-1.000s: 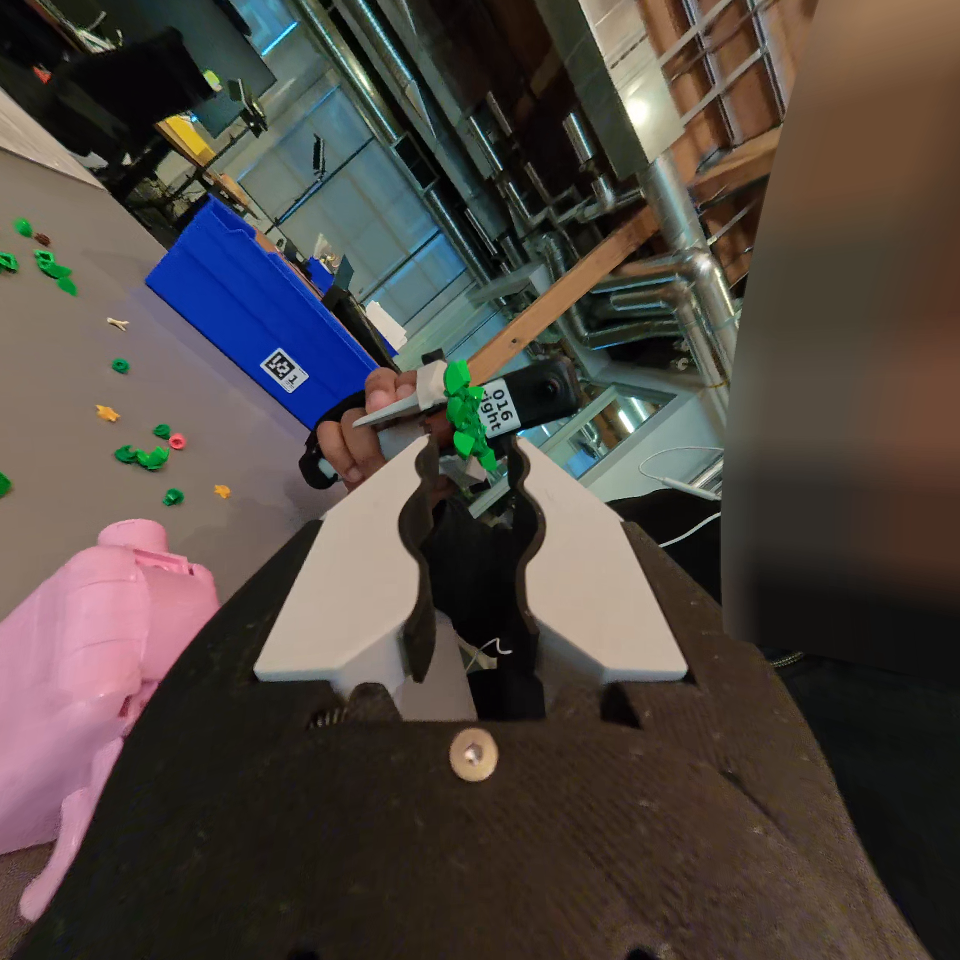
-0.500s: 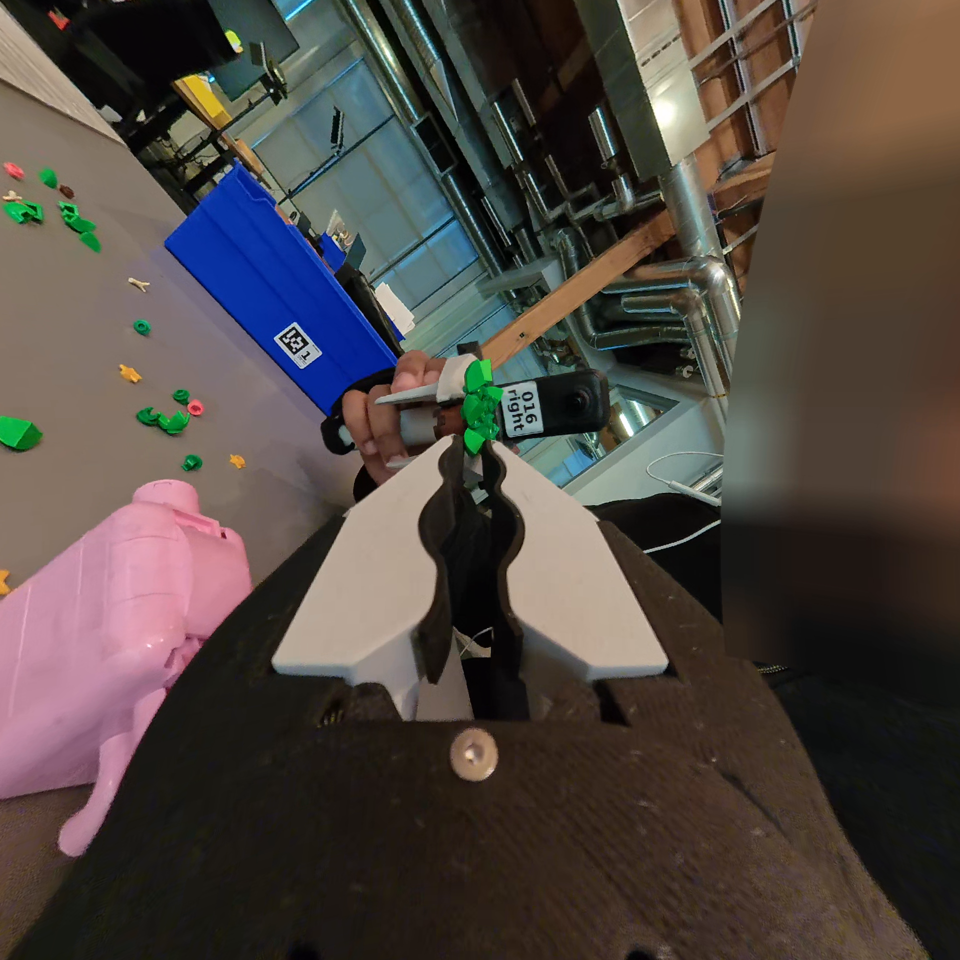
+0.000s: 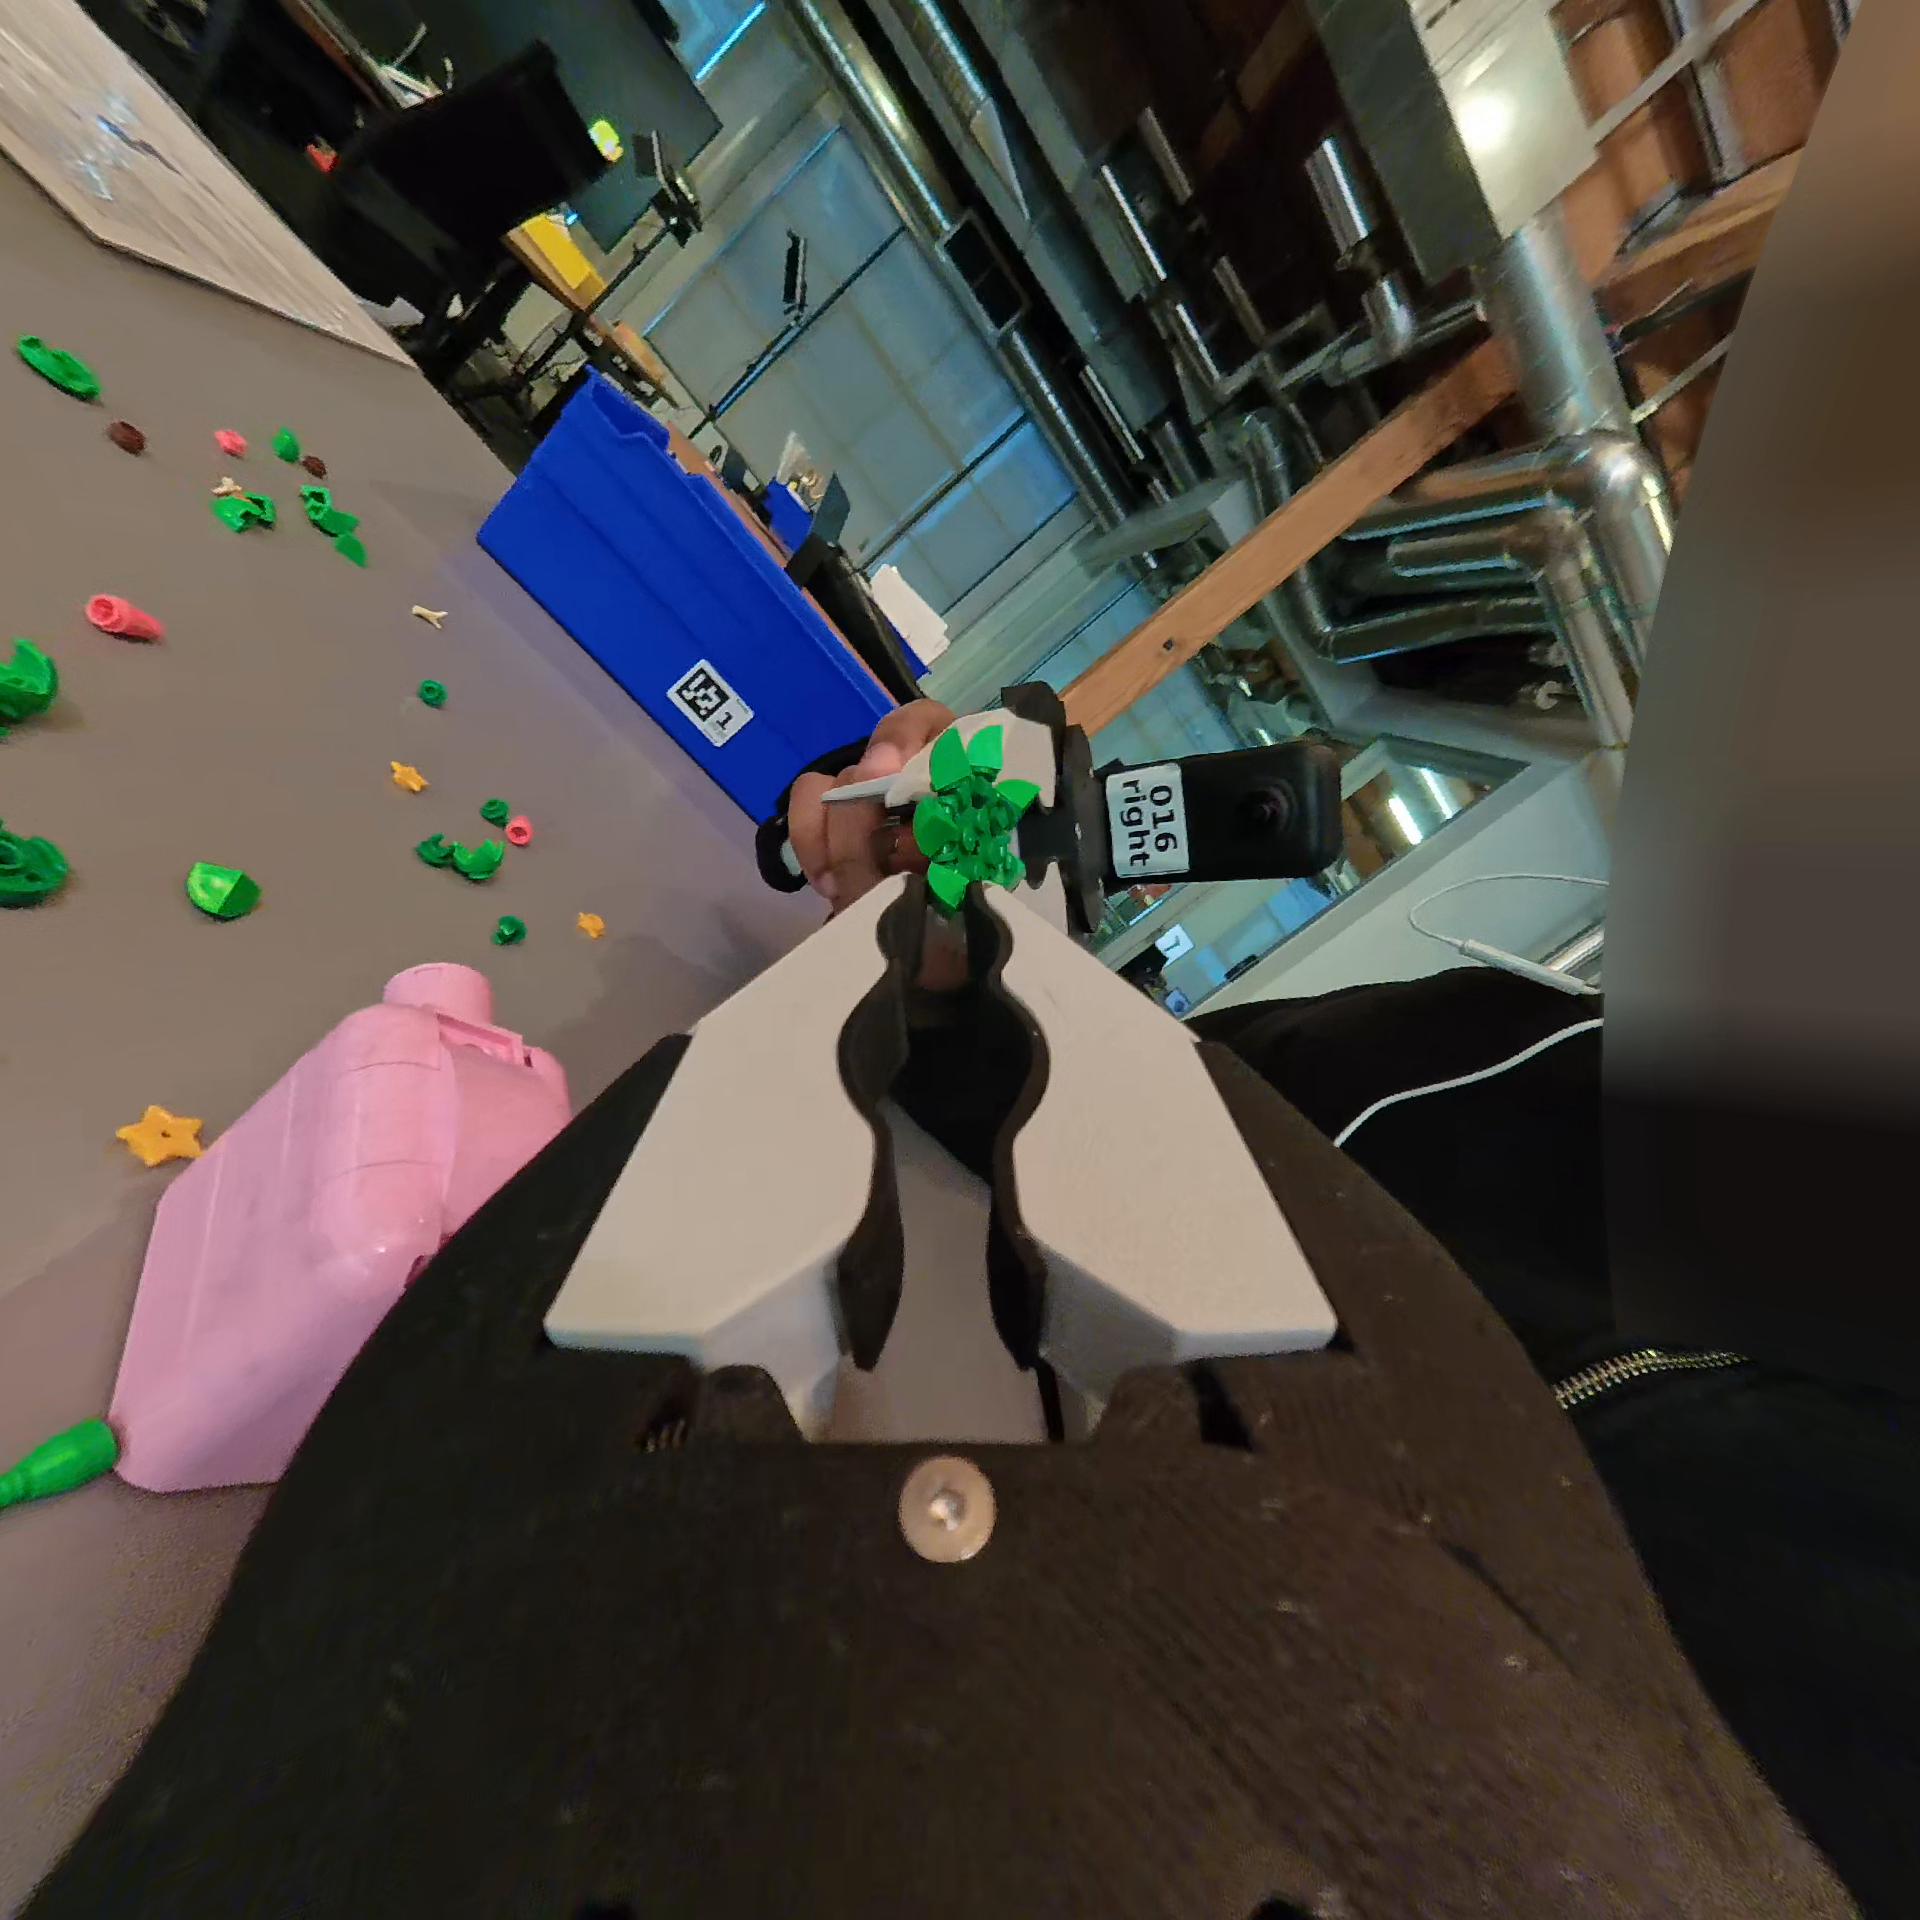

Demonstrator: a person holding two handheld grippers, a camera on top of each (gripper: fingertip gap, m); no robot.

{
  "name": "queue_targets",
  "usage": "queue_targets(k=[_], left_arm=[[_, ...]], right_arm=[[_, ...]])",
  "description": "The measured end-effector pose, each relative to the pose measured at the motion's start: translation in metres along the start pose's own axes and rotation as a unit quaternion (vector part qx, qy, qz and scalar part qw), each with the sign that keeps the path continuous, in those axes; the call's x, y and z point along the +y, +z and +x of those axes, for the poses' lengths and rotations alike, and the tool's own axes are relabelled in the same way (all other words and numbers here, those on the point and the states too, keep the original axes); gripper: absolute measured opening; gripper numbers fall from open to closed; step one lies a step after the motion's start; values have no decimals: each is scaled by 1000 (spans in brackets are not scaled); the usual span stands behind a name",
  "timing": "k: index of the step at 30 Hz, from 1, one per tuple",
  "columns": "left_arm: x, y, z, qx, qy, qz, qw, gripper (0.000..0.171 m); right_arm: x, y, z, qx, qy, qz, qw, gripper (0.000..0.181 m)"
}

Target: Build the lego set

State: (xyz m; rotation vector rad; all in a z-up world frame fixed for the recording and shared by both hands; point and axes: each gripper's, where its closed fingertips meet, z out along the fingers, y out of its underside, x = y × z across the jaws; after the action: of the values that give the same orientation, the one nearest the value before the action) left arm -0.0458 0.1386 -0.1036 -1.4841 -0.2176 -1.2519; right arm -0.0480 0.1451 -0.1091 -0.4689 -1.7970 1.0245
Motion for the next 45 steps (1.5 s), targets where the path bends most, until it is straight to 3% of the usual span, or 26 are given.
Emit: queue_targets(k=[13,20,37,45], left_arm=[[-1,1,7,40,-42,15,998,2],[4,0,7,45,-59,-9,997,3],[9,-1,9,33,-36,-37,998,4],[4,1,14,36,1,-12,999,5]], right_arm=[[-5,-2,-1,7,-10,17,1000,14],[-4,-2,-5,-6,-5,16,1000,14],[-5,0,-4,-9,33,20,999,14],[-10,-2,0,-3,41,32,999,14]])
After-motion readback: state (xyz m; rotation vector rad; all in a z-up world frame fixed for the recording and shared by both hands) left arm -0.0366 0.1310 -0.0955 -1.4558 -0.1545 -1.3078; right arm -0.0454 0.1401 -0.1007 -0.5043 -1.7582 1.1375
